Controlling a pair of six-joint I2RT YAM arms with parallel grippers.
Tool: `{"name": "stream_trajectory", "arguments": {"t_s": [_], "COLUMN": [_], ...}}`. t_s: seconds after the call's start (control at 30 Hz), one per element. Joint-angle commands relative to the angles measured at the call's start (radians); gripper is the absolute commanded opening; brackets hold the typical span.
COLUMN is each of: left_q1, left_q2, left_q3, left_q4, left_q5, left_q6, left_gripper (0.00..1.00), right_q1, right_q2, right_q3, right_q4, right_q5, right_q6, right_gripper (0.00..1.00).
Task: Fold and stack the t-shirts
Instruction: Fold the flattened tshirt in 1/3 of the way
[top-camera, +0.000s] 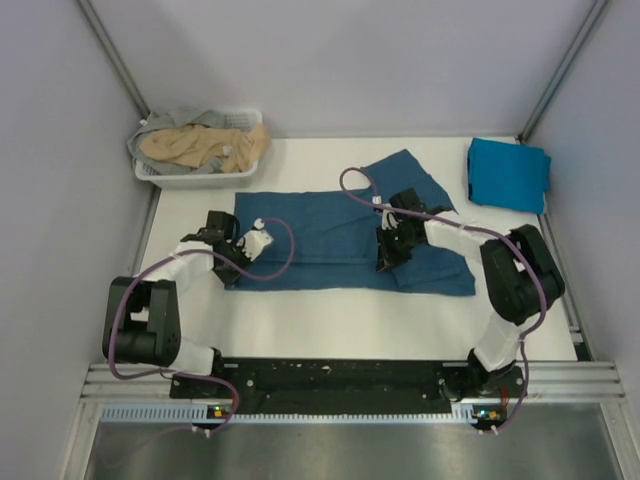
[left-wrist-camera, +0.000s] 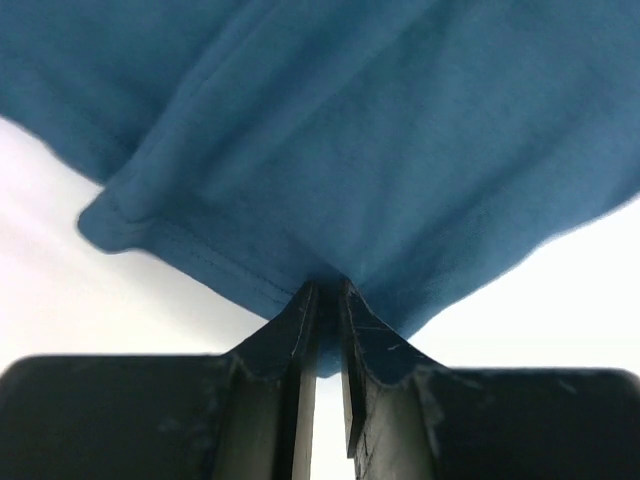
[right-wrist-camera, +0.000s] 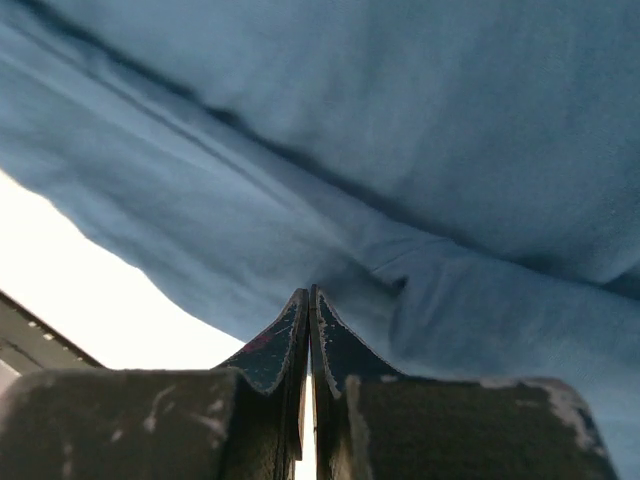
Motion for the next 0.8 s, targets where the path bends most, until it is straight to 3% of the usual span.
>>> {"name": "stream_trajectory", "arguments": {"t_s": [0.0, 0.3, 0.43, 0.53, 0.63, 0.77], "left_q1": [0.007, 0.007, 0.007, 0.007, 0.007, 0.005], "left_q2": [0.058, 0.002, -0.04, -0.084, -0.133, -0.149], "left_q3": [-0.017, -0.113, -0.1, -0.017, 0.058, 0.08], "left_q4": [0.087, 0.104, 0.078, 0.003, -0.111, -0.199], "left_q5": [-0.141, -0.179, -0.167, -0.117, -0.022, 0.072], "left_q6": [0.005, 0.058, 0.073, 0.088, 0.128, 0.202], "left_gripper": [0.18, 0.2, 0.24, 0.33, 0.42, 0.5], "right_q1": [-0.002, -0.018, -0.013, -0.013, -0.082, -0.325], "right_q2": [0.063, 0.189, 0.146, -0.01, -0.192, -0.384], "right_q3": [0.065, 0.211, 0.223, 0.162, 0.058, -0.136], "right_q4": [0.007, 0.002, -0.024, -0.035, -0.051, -0.058], "right_q5": [0.072, 0.292, 0.139, 0.098, 0.213, 0.284], "right_q6": [-0.001, 0.06, -0.007, -0.008, 0.074, 0.19], "right_gripper": [0.0, 0.0, 0.0, 0.01, 0.24, 0.41]}}
